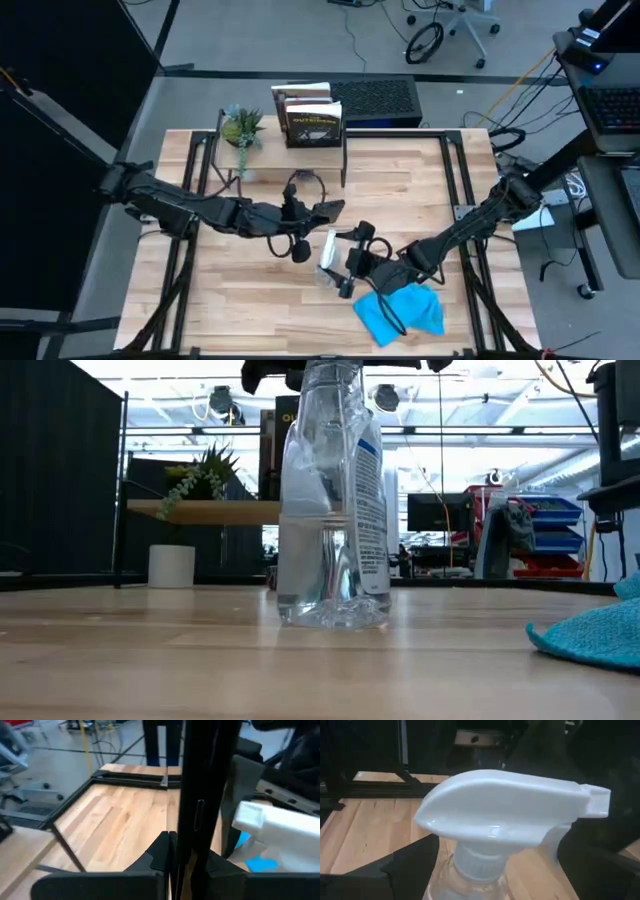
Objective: Apply microfiber cloth
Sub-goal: Spray the back of the black cellphone using the transparent spray bottle
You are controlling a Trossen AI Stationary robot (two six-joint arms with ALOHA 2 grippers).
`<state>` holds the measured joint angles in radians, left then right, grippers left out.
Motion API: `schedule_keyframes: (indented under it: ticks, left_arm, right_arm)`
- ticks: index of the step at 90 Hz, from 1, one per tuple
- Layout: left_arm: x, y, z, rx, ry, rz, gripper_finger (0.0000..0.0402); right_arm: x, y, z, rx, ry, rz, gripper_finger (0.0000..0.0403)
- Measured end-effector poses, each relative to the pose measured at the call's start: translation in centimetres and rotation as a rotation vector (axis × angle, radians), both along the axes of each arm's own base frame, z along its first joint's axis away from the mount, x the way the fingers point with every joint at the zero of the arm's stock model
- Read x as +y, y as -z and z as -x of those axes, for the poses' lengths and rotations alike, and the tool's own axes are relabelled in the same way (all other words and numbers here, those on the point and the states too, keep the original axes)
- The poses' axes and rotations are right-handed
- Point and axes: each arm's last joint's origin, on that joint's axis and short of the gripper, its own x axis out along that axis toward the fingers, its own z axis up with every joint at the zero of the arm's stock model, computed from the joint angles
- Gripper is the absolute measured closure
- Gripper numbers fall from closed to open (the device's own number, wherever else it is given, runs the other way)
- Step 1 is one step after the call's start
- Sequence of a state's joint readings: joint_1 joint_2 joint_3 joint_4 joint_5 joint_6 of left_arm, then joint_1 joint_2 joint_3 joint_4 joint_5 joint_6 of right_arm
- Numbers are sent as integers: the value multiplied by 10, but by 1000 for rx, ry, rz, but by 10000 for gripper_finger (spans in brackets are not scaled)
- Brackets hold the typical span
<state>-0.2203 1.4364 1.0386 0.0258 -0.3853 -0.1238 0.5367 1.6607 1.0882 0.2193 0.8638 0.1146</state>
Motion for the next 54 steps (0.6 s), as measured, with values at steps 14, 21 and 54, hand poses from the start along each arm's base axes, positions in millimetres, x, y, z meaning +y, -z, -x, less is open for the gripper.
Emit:
schedule_keyframes:
  ticks: [14,21,54]
  left_arm:
    - [1,7,1,78,27,-33,386]
    - [1,8,2,89,29,-40,386]
    - [-2,19,-8,111,119,-22,386]
  right_arm:
    - [1,0,0,3,-8,5,28]
    - [1,0,0,4,-9,7,28]
    - [2,0,0,24,-91,7,28]
